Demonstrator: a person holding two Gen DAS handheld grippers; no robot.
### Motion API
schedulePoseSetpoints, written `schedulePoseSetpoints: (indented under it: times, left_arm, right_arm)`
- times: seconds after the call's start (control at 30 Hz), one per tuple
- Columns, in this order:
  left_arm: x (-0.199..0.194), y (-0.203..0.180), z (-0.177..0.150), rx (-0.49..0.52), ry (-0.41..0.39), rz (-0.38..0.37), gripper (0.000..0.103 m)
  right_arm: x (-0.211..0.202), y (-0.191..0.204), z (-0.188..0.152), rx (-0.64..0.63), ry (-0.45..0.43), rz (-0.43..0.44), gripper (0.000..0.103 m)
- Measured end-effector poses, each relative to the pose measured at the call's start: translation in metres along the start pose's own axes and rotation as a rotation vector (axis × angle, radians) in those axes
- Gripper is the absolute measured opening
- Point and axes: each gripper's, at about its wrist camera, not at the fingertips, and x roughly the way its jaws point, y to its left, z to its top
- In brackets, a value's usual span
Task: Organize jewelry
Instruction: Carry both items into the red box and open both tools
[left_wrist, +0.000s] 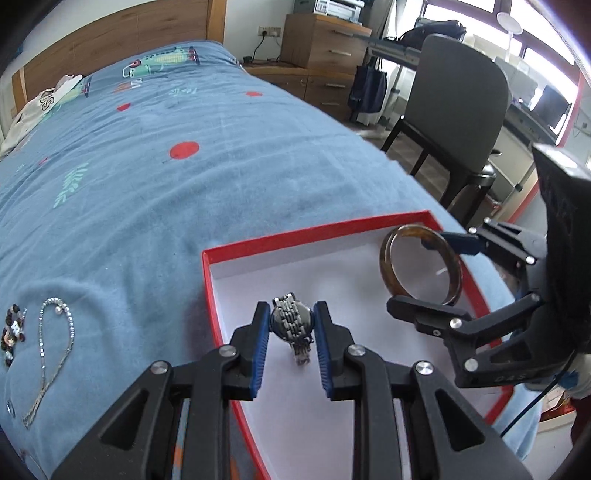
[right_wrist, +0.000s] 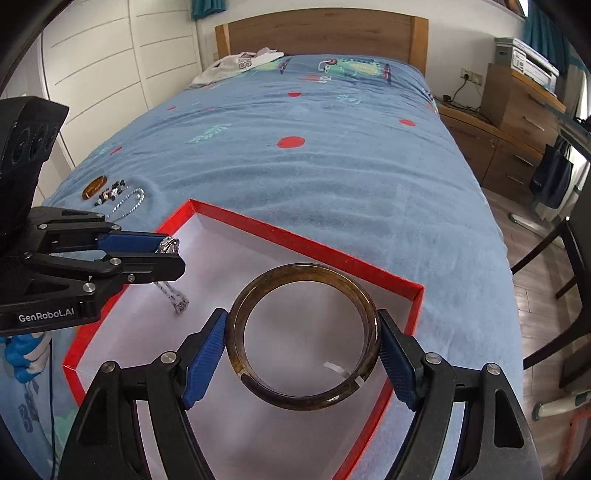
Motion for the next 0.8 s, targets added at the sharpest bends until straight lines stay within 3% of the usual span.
schedulePoseSetpoints:
  times: [0.43, 0.8]
  left_arm:
    - [0.030, -0.001, -0.008, 0.049, 0.045, 0.003, 0.024]
    - [0.029, 0.002, -0.003, 0.027, 0.056, -0.026, 0.026]
  right_arm:
    - [0.028, 0.015, -0.004, -0.265, 0.142, -0.058, 0.078]
    - [0.023, 0.017, 0.001, -0.309, 0.161, -0.064, 0.079]
